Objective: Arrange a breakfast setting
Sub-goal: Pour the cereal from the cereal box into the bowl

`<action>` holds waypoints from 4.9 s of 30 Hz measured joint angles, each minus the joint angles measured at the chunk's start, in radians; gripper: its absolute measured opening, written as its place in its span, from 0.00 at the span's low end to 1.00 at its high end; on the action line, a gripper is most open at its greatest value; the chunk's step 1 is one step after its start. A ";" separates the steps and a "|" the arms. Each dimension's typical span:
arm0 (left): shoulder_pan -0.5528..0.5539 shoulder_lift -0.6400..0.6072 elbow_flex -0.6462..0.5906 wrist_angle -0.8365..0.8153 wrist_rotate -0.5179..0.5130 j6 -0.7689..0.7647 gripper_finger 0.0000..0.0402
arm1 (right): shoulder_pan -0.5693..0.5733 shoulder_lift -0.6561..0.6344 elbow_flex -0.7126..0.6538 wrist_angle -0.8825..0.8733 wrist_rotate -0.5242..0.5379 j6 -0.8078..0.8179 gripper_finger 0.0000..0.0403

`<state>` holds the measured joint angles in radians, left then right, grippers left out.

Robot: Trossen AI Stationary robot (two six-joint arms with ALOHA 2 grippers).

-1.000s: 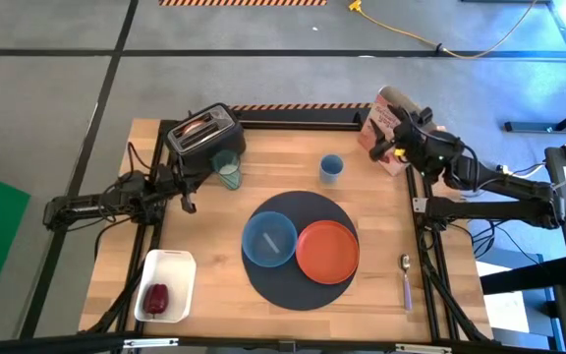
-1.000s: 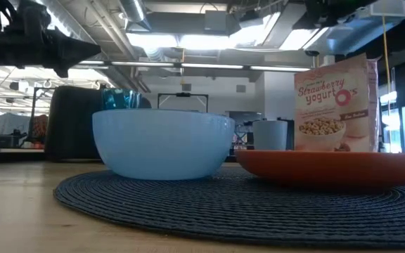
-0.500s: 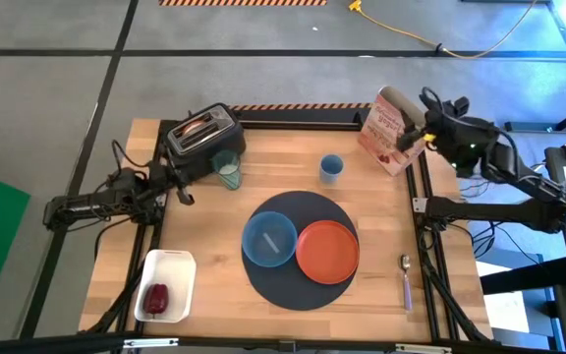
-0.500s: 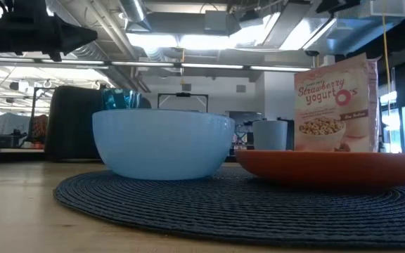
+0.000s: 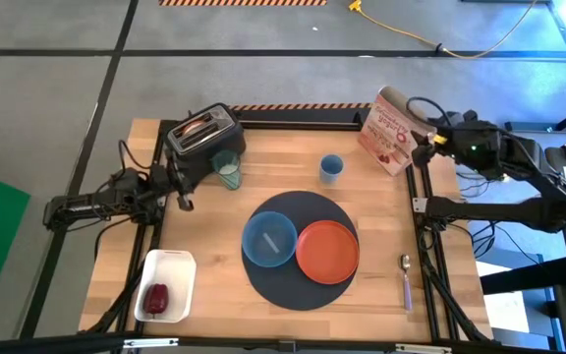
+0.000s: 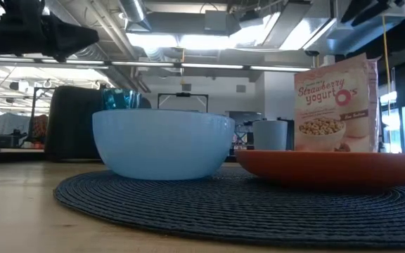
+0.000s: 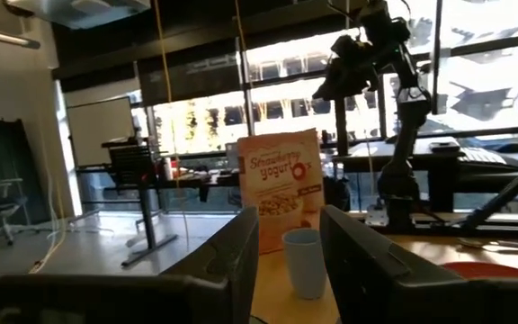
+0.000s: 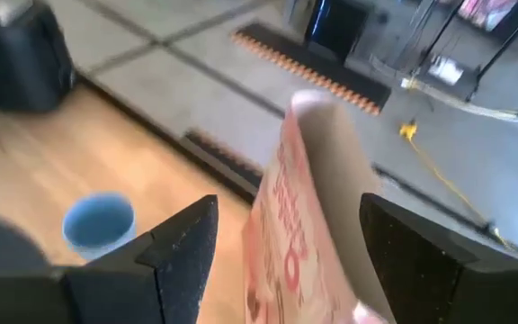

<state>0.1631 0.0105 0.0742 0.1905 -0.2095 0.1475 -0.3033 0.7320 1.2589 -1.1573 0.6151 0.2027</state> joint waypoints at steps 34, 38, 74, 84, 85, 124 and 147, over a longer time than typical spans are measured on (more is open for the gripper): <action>0.000 0.002 0.000 0.069 0.040 0.038 0.29 | -0.594 0.363 0.088 -0.012 -0.390 -0.234 0.46; 0.000 0.002 0.000 0.068 0.040 0.037 0.29 | -0.594 0.382 0.088 -0.028 -0.380 -0.222 0.42; -0.133 0.146 0.000 0.209 0.097 0.099 0.39 | -0.299 0.151 0.198 0.153 -0.447 -0.444 0.00; -0.164 0.501 0.132 0.315 0.042 0.092 0.59 | -0.078 0.151 0.198 0.415 -0.634 -0.477 0.00; -0.165 0.544 0.162 0.315 0.036 0.096 0.60 | -0.056 0.159 0.198 0.445 -0.658 -0.483 0.00; -0.165 0.987 0.586 0.138 0.175 -0.008 0.84 | 0.395 0.420 0.196 0.702 -0.513 -0.737 0.00; -0.135 1.108 0.584 0.234 0.170 -0.066 0.79 | 0.395 0.506 0.196 0.848 -0.618 -0.783 0.00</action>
<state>0.0279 1.1181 0.6586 0.4245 -0.0391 0.0814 0.0914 1.2379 1.4551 -0.3089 -0.0028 -0.5800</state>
